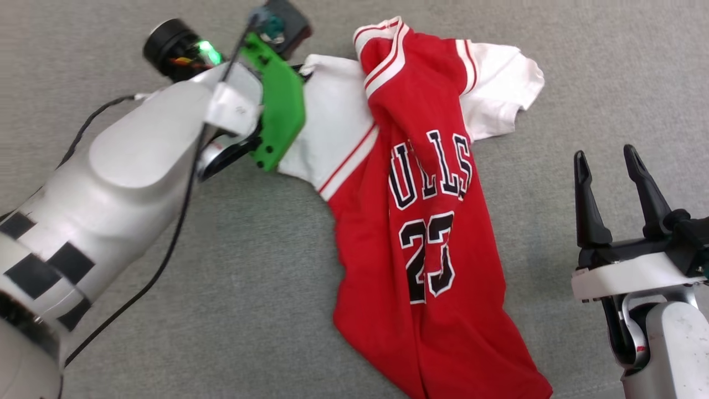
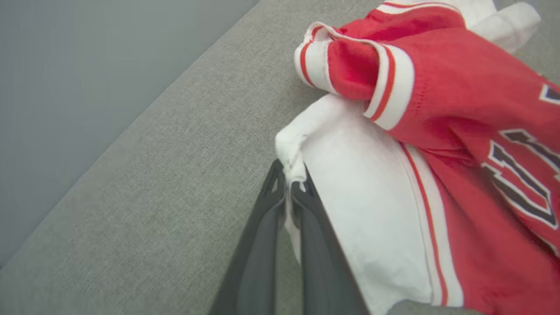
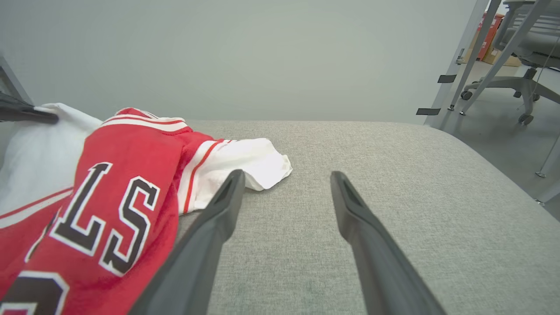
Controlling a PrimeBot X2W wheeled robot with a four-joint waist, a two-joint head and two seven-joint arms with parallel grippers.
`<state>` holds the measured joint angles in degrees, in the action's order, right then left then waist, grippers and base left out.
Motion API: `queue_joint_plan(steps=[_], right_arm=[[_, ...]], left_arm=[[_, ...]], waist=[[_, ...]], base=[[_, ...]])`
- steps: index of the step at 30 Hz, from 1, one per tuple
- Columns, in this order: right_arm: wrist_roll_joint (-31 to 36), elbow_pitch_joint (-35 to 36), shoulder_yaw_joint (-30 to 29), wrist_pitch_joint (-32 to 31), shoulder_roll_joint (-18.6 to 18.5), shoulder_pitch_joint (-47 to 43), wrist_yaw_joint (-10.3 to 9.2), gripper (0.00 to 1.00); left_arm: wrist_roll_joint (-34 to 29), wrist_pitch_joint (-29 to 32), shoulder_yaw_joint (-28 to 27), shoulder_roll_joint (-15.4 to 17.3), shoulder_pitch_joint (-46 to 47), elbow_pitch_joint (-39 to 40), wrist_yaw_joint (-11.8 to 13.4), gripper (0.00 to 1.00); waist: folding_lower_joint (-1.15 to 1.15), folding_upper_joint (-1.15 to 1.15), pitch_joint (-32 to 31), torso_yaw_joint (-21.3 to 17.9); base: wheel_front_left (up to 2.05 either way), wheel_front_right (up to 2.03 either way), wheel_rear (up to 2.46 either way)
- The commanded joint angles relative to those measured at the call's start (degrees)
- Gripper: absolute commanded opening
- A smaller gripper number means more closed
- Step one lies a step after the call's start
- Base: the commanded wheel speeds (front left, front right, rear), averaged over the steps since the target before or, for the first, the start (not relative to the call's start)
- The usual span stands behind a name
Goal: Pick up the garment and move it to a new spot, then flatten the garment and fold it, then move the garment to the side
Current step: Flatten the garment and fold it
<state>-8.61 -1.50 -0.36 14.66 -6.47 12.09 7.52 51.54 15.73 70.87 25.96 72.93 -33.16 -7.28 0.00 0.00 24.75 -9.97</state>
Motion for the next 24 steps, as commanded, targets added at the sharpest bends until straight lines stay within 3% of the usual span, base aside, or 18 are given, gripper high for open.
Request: queue_joint_plan(steps=[1, 4, 5, 14, 18, 23, 24], right_arm=[[0.51, -0.35, -0.35, 0.34, -0.33, -0.80, -0.03, 1.00], [0.58, -1.08, -0.95, 0.34, -0.72, -1.76, -0.03, 1.00], [0.64, -1.88, -1.35, 0.34, -1.05, -2.52, -0.03, 1.00], [0.66, -2.93, -2.07, 0.34, -1.95, -3.73, -0.03, 1.00], [0.68, -3.54, -2.21, 0.34, -2.16, -3.94, -0.03, 1.00], [0.50, -4.44, -2.29, 0.34, -2.20, -3.96, -0.03, 1.00], [0.45, -4.64, -2.29, 0.33, -2.22, -3.96, -0.03, 1.00]], left_arm=[[0.42, -1.81, -0.81, 1.71, -2.18, -0.22, 0.46, 0.00], [1.87, -5.03, -2.20, 4.34, -5.64, 0.77, 1.64, 0.00], [3.50, -7.93, -3.60, 7.66, -9.80, 2.19, 3.55, 0.00], [10.07, -13.59, -7.76, 17.08, -22.31, 4.50, 9.55, 0.00], [12.61, -13.98, -8.38, 19.58, -26.65, 3.70, 10.85, 0.00], [14.41, -14.51, -8.58, 19.82, -29.77, 2.58, 11.62, 0.00], [14.71, -15.05, -8.77, 19.44, -30.14, 2.46, 11.71, 0.36]], waist=[[0.00, 0.00, -3.57, 3.55], [0.00, 0.00, -5.03, 5.11], [0.00, 0.00, -6.27, 6.49], [0.00, 0.00, -7.93, 8.35], [0.00, 0.00, -8.03, 8.58], [0.00, 0.00, -8.19, 8.57], [0.00, 0.00, -8.34, 8.57]], base=[[0.00, 0.00, 0.00], [0.00, 0.00, 0.00], [0.00, 0.00, 0.00], [0.00, 0.00, 0.00], [0.00, 0.00, 0.00], [0.00, 0.00, 0.00], [0.00, 0.00, 0.00]])
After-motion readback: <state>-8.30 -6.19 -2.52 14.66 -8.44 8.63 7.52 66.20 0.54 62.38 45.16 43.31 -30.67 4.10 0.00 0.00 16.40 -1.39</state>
